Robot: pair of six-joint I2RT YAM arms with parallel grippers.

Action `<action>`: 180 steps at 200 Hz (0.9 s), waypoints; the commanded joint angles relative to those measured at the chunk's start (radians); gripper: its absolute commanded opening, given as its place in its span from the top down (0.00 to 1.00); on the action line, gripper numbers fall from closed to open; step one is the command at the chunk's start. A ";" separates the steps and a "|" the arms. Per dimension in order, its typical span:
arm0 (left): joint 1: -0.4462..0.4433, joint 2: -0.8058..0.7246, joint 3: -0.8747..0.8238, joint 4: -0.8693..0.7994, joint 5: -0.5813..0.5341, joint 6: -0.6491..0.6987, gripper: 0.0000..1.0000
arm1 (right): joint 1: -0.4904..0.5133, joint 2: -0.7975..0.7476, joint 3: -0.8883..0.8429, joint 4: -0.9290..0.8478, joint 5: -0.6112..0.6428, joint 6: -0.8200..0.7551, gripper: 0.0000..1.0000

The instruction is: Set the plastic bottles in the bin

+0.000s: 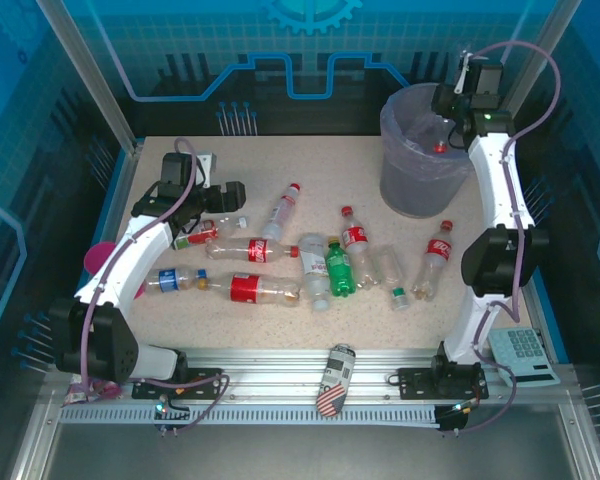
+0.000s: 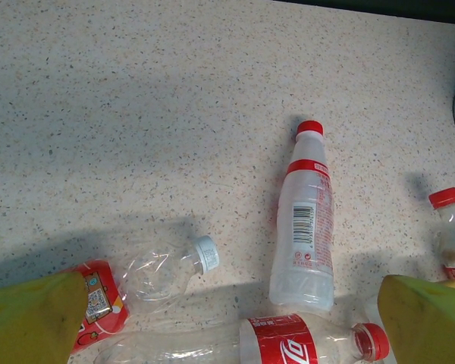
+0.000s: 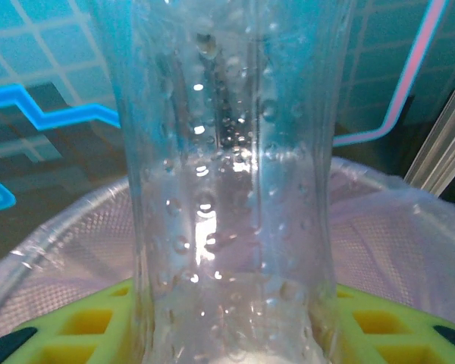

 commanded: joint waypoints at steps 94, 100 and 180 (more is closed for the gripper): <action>-0.062 0.007 -0.019 0.000 -0.053 0.022 0.01 | 0.009 -0.015 -0.224 0.108 -0.024 -0.039 0.46; -0.064 0.008 -0.017 -0.002 -0.056 0.025 0.01 | 0.009 -0.015 -0.220 0.105 -0.026 -0.045 0.42; -0.073 0.008 -0.014 -0.008 -0.067 0.030 0.01 | 0.004 -0.011 -0.142 0.032 -0.033 -0.075 0.22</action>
